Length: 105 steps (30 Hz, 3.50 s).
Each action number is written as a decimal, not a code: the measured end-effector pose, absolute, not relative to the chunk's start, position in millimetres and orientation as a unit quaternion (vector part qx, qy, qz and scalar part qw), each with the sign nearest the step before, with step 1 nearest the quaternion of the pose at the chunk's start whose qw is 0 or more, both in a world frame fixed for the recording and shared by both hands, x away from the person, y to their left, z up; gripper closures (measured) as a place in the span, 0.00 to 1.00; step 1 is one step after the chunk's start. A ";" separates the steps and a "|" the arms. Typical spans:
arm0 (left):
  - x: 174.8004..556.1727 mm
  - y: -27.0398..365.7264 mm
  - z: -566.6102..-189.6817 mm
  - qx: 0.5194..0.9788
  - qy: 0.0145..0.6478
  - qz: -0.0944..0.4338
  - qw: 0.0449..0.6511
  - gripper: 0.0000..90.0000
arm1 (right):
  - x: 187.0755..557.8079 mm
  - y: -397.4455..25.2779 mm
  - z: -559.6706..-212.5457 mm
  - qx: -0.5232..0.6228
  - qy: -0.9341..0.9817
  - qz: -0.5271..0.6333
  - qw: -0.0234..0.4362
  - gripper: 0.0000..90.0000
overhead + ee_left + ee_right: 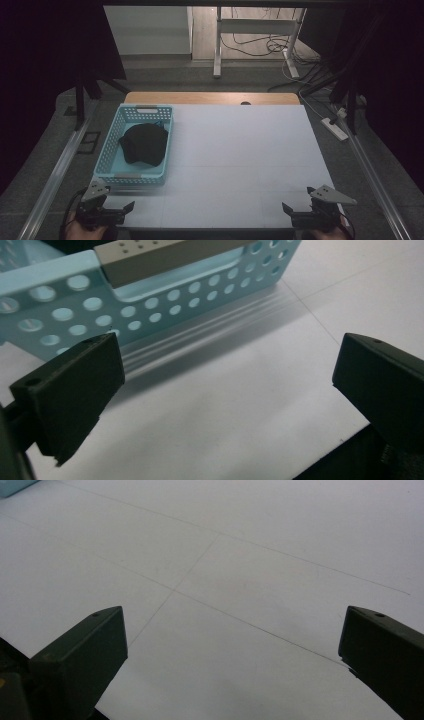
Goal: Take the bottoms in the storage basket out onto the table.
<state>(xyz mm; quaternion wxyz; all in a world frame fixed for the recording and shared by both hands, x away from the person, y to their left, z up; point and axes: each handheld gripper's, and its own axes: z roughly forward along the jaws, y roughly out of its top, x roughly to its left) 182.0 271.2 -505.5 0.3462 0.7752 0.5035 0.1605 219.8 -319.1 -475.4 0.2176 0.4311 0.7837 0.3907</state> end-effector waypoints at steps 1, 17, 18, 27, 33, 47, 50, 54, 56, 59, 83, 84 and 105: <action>182.0 271.2 -505.5 0.775 0.504 0.160 0.346 0.00 | 219.8 -319.1 -475.4 0.431 0.784 0.391 0.218 0.00; 185.4 275.0 -507.0 0.774 0.513 0.127 0.349 0.01 | 223.8 -321.8 -476.5 0.435 0.786 0.397 0.189 0.00; 185.4 275.1 -507.0 0.773 0.514 0.128 0.349 0.01 | 223.9 -321.8 -476.5 0.435 0.786 0.398 0.187 0.00; 184.8 273.1 -506.1 0.774 0.516 0.137 0.341 0.00 | 224.4 -319.7 -477.1 0.428 0.794 0.391 0.184 0.00; 183.1 269.1 -502.1 0.773 0.505 0.126 0.362 0.00 | 225.5 -319.3 -477.6 0.427 0.797 0.388 0.181 0.00; 181.8 269.1 -497.4 0.773 0.498 0.141 0.367 0.00 | 225.8 -317.9 -478.0 0.423 0.801 0.385 0.177 0.00; 180.4 268.1 -494.7 0.773 0.489 0.150 0.375 0.00 | 226.2 -317.4 -478.2 0.421 0.804 0.382 0.177 0.00; 179.1 266.0 -487.4 0.772 0.475 0.158 0.393 0.00 | 226.6 -315.6 -478.8 0.417 0.809 0.375 0.176 0.00; 179.3 265.5 -486.5 0.772 0.471 0.157 0.397 0.00 | 226.4 -315.2 -478.8 0.417 0.809 0.374 0.177 0.00; 181.0 264.1 -486.8 0.775 0.469 0.148 0.397 0.00 | 226.6 -315.5 -478.8 0.417 0.809 0.374 0.177 0.00; 200.9 257.4 -475.7 0.780 0.459 0.126 0.405 0.00 | 227.0 -316.0 -478.8 0.419 0.808 0.376 0.175 0.00; 202.7 256.9 -474.4 0.782 0.457 0.129 0.403 0.00 | 226.8 -315.9 -478.8 0.418 0.808 0.376 0.175 0.00; 230.4 251.9 -467.7 0.780 0.462 0.142 0.397 0.00 | 227.2 -315.9 -478.9 0.419 0.808 0.374 0.175 0.00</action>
